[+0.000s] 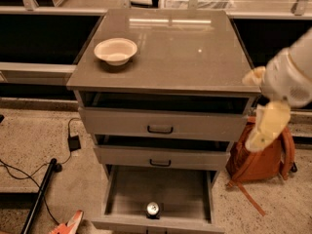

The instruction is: Pick pepsi can from bottom drawer and place on counter

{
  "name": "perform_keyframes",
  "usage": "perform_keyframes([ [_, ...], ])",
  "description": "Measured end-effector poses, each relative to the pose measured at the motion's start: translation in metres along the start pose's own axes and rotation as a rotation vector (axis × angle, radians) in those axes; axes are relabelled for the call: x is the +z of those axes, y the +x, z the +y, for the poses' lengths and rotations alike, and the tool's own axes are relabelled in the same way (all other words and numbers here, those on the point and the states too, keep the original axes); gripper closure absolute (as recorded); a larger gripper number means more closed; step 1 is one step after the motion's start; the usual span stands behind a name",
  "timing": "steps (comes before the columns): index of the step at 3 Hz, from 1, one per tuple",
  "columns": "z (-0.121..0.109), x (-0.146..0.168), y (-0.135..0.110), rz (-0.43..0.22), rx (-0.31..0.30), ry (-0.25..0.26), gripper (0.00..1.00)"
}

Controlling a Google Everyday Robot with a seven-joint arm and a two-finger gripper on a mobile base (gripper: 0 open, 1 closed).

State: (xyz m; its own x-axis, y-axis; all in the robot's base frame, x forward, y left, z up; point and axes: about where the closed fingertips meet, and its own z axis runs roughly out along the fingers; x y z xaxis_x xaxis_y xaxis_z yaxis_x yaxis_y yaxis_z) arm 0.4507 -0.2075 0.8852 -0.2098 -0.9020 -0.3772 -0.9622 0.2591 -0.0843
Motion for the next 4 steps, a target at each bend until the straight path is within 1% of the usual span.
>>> perform_keyframes([
  [1, 0.025, 0.079, 0.028, -0.209, 0.035, -0.075, 0.0],
  [2, 0.029, 0.105, 0.04, -0.303, 0.072, -0.064, 0.0],
  [3, 0.029, 0.104, 0.04, -0.302, 0.07, -0.062, 0.0],
  [4, 0.026, 0.132, 0.035, -0.392, 0.059, -0.065, 0.0],
])
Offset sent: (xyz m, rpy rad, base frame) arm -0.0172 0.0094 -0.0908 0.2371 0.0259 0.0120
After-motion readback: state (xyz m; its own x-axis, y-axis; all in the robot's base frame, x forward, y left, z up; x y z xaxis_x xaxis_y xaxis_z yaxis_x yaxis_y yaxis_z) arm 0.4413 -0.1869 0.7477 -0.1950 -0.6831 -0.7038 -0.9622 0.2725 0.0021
